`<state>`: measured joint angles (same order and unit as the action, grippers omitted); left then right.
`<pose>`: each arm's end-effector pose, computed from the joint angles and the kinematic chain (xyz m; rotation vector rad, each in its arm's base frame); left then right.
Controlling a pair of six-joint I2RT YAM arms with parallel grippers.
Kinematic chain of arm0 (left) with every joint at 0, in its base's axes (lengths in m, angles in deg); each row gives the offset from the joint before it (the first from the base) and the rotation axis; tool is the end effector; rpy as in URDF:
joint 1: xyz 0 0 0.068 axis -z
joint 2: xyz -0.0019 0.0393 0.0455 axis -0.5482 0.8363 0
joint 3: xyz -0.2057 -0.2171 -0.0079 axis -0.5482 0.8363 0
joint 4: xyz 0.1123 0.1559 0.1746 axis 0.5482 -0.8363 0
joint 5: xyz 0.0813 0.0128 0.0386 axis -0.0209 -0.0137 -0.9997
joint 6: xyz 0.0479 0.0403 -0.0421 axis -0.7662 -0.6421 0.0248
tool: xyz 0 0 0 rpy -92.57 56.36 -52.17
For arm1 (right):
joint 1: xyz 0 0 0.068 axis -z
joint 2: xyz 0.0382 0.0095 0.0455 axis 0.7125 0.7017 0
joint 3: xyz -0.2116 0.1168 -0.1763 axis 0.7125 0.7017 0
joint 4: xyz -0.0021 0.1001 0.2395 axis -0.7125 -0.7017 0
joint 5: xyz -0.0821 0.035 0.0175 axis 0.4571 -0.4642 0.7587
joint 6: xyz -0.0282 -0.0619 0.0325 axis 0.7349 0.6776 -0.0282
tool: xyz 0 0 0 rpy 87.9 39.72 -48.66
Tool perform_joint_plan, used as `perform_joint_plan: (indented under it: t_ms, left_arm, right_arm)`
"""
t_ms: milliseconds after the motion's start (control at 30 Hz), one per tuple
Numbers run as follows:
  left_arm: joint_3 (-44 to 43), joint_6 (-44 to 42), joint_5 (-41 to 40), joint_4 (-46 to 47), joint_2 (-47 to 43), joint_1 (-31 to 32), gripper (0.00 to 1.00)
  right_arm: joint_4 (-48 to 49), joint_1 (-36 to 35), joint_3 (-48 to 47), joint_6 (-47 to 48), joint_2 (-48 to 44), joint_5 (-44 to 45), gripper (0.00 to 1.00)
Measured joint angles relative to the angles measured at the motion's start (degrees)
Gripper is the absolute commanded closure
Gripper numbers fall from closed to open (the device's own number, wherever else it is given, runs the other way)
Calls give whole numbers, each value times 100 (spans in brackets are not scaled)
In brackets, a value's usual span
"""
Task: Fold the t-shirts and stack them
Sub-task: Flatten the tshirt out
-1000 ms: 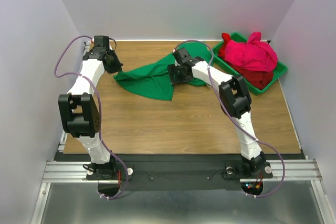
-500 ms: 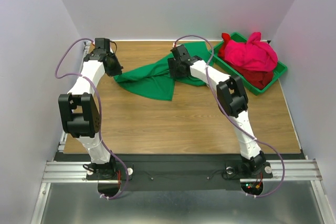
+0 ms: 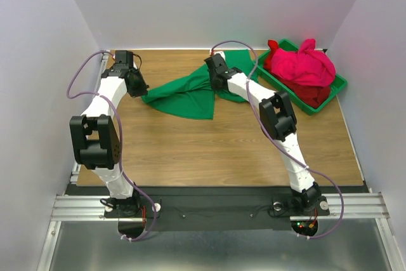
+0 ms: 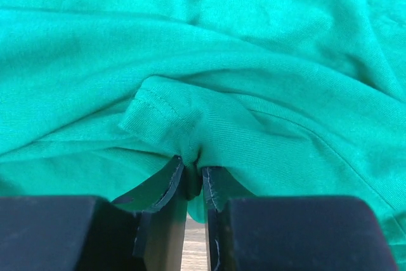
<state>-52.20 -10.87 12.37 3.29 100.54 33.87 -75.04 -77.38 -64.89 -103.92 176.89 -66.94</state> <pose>0.4095 -0.0107 0.2835 -0.4173 2.3631 -0.3111 0.5050 0.2883 0.1811 -0.1854 2.3285 -0.0305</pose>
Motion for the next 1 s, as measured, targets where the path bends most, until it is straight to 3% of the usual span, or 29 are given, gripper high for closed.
perform_joint_plan:
  t_ms: [167,367,500,767,1000]
  left_arm:
    - [52,-15,-7,9,-105,2,100]
    - [50,-98,-103,17,-118,-22,100]
    - [2,-149,-118,-17,-118,-111,100]
    - [-48,-341,-114,-79,-463,-149,100]
    - [-643,-800,181,17,-975,-149,100]
  right_arm:
    - [48,0,304,0,-188,22,81]
    - [31,0,1322,4,-1113,-98,80]
    - [20,0,1930,-9,-1923,-308,99]
    - [-85,0,2981,-52,-3569,-282,100]
    - [-297,0,2758,953,-4789,197,95]
